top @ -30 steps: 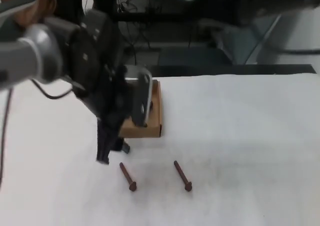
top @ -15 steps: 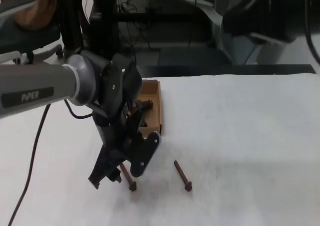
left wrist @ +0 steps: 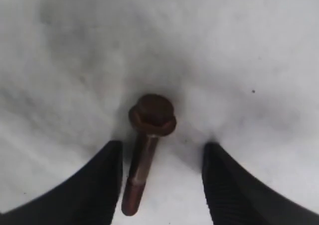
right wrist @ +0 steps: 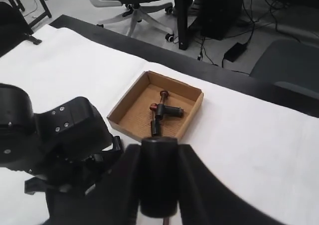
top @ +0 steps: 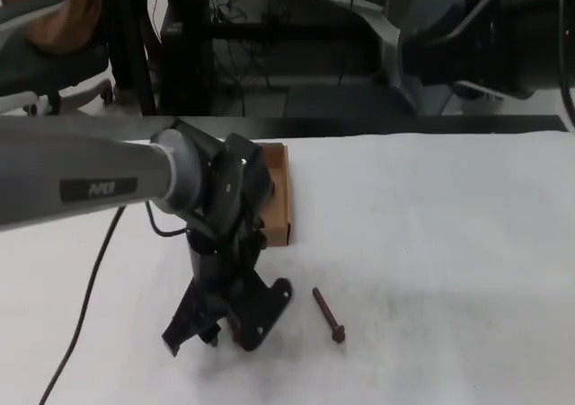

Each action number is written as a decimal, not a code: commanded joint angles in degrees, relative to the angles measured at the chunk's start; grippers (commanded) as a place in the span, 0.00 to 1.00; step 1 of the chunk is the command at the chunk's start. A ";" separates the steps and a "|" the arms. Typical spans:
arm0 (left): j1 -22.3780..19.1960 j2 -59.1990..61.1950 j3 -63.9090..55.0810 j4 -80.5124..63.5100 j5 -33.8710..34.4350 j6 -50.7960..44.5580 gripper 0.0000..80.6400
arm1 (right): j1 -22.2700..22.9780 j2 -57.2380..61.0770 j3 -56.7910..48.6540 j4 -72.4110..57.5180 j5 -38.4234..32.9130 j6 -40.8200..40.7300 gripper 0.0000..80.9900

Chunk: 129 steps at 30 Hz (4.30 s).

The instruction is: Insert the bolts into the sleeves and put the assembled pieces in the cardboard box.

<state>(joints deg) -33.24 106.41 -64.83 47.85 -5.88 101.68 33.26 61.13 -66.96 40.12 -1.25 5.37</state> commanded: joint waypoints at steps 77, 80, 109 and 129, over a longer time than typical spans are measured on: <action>-4.10 -64.09 53.12 -83.41 14.98 -115.77 0.02 | 20.09 24.46 41.27 -97.85 -5.39 -13.56 0.01; -4.10 -64.09 53.12 -82.06 15.15 -115.77 0.02 | 20.09 24.46 41.27 -97.86 -5.16 -13.56 0.01; -3.98 -64.09 53.12 -73.68 11.01 -116.82 0.02 | 21.28 22.75 41.38 -108.88 -5.80 -13.32 0.01; -3.98 -64.09 53.12 -77.98 11.53 -119.28 0.87 | 25.04 21.86 41.38 -104.82 3.63 -13.10 0.01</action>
<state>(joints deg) -37.31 42.17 -11.93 -27.79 6.10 -17.40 58.21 84.50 -24.87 -64.53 -0.91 -7.64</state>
